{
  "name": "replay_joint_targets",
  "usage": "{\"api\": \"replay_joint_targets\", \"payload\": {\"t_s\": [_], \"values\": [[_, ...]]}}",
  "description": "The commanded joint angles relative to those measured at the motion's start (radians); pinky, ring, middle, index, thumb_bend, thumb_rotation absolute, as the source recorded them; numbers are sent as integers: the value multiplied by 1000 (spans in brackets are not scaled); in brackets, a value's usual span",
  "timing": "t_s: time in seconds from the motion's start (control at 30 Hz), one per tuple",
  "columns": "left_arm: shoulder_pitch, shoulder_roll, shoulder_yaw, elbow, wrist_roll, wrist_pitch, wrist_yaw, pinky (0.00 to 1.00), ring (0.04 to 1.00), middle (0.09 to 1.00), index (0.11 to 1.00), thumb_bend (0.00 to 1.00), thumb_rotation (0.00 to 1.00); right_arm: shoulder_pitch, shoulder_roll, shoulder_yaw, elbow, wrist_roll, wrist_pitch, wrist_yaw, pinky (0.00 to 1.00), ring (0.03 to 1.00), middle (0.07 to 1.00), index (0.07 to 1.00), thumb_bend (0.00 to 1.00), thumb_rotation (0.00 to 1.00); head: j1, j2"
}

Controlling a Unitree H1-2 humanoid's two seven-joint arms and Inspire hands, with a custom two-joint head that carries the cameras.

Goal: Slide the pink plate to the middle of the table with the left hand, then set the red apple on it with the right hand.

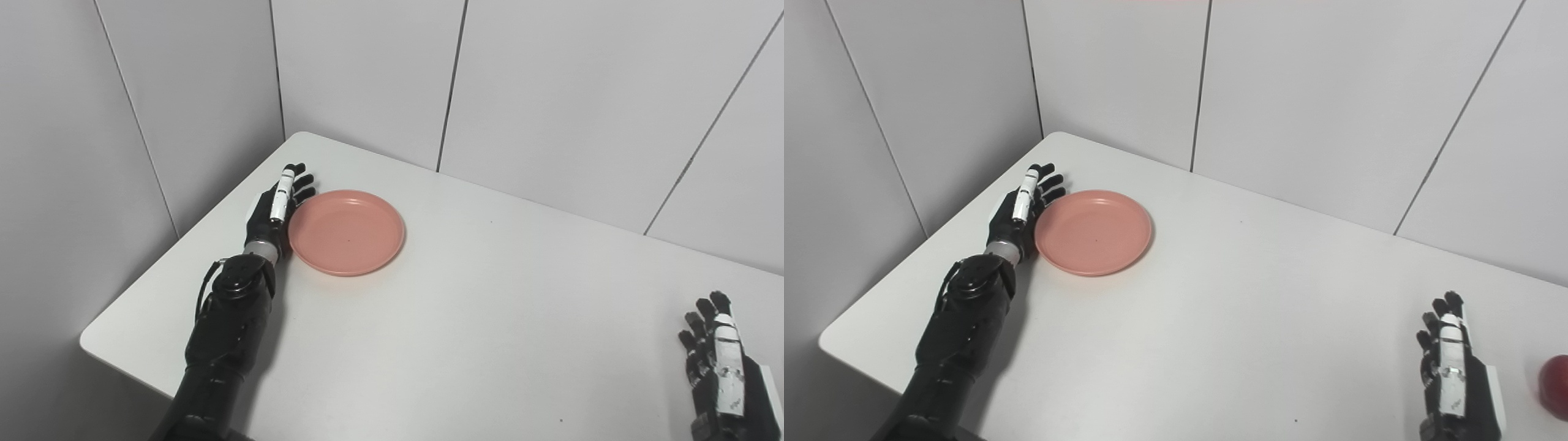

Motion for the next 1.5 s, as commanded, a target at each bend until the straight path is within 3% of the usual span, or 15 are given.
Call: {"api": "replay_joint_targets", "payload": {"t_s": [0.0, 0.43, 1.47], "values": [[-41, -10, -24, -2, 8, 8, -22, 877, 879, 889, 870, 327, 1000, -26, -3, 2, -16, -4, -41, 10, 1000, 988, 991, 1000, 82, 1000, -2, 2], [-61, -45, -48, -7, 5, 42, -16, 880, 883, 892, 871, 309, 1000, -24, -1, 4, -16, -8, -38, 8, 1000, 993, 994, 1000, 101, 1000, -15, 13], [-80, -117, -146, 40, 52, -2, -46, 861, 866, 878, 862, 348, 1000, -25, 2, 7, -9, -37, -42, 4, 1000, 988, 987, 993, 130, 1000, -38, 43]]}}
